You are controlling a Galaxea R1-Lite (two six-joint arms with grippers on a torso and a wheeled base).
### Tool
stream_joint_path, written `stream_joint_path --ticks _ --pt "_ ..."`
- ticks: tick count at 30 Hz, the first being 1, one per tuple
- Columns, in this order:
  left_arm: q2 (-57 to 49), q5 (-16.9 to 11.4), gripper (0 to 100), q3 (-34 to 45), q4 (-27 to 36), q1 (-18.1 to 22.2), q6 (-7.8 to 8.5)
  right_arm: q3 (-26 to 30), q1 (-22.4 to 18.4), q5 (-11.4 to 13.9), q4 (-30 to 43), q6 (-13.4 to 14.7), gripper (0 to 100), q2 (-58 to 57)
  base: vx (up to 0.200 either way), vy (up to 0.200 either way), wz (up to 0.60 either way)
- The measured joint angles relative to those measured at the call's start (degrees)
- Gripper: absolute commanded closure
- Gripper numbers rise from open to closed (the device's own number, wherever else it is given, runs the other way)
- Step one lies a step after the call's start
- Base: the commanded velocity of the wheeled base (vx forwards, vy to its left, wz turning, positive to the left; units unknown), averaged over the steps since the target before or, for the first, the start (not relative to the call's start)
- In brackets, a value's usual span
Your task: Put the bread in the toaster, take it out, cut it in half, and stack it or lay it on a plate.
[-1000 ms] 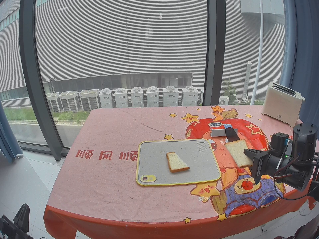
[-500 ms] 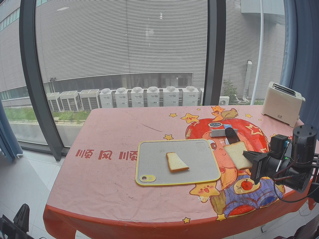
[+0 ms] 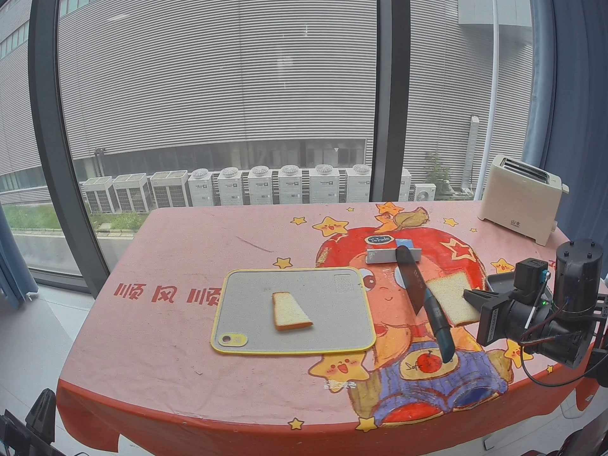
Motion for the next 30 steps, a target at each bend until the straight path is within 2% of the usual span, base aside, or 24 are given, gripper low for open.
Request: stream_joint_path --ticks 17,20,30 --pt "0.0 0.0 100 0.0 0.0 0.0 0.00 -0.7 0.0 -0.9 -0.2 0.1 100 1.4 0.000 -0.200 0.00" --pt "0.0 0.0 100 0.0 0.0 0.0 0.05 -0.9 0.0 -1.8 -0.1 0.1 100 1.5 0.000 0.000 0.00" --pt "0.0 -0.1 100 0.0 0.0 0.0 0.10 -0.1 -0.1 -1.9 0.0 -0.1 100 2.2 0.000 0.000 0.00"
